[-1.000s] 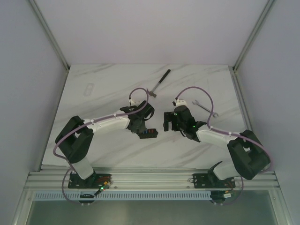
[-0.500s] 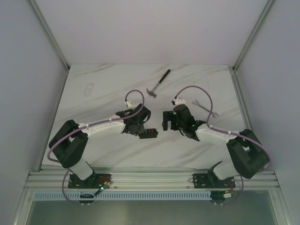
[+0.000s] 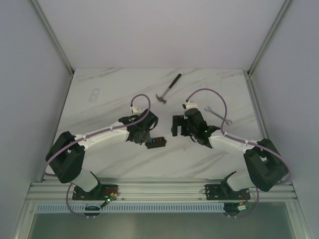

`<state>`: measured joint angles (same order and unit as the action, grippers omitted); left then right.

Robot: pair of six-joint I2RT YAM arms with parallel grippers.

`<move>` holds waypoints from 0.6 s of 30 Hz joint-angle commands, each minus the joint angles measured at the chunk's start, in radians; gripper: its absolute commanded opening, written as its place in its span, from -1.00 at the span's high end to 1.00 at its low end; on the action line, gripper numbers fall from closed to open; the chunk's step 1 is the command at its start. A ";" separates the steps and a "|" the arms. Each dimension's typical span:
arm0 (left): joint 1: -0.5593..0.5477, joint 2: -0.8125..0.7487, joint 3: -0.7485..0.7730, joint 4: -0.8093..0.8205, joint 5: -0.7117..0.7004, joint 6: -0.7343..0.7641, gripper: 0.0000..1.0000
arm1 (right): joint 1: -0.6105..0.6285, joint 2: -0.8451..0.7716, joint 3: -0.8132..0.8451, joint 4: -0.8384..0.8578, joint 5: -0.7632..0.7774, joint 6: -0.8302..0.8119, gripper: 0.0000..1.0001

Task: Snap on the fuse box
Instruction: Install the fuse at the fuse box base, then pick up the fuse from the center of the board.

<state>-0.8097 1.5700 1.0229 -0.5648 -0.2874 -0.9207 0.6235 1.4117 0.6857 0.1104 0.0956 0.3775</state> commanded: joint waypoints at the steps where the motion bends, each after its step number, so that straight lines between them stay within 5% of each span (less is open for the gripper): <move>1: 0.024 -0.051 0.009 -0.010 0.007 0.036 0.30 | -0.002 -0.030 0.042 -0.024 -0.011 0.019 -1.00; 7: 0.060 -0.052 -0.016 0.056 0.082 0.059 0.57 | 0.000 -0.021 0.051 -0.027 -0.023 0.029 -1.00; 18: 0.064 0.021 -0.018 0.075 0.134 0.074 0.61 | 0.001 -0.009 0.054 -0.031 -0.024 0.028 -1.00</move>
<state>-0.7509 1.5646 1.0180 -0.4995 -0.1833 -0.8612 0.6235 1.4017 0.7078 0.0841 0.0814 0.3962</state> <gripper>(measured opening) 0.201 0.996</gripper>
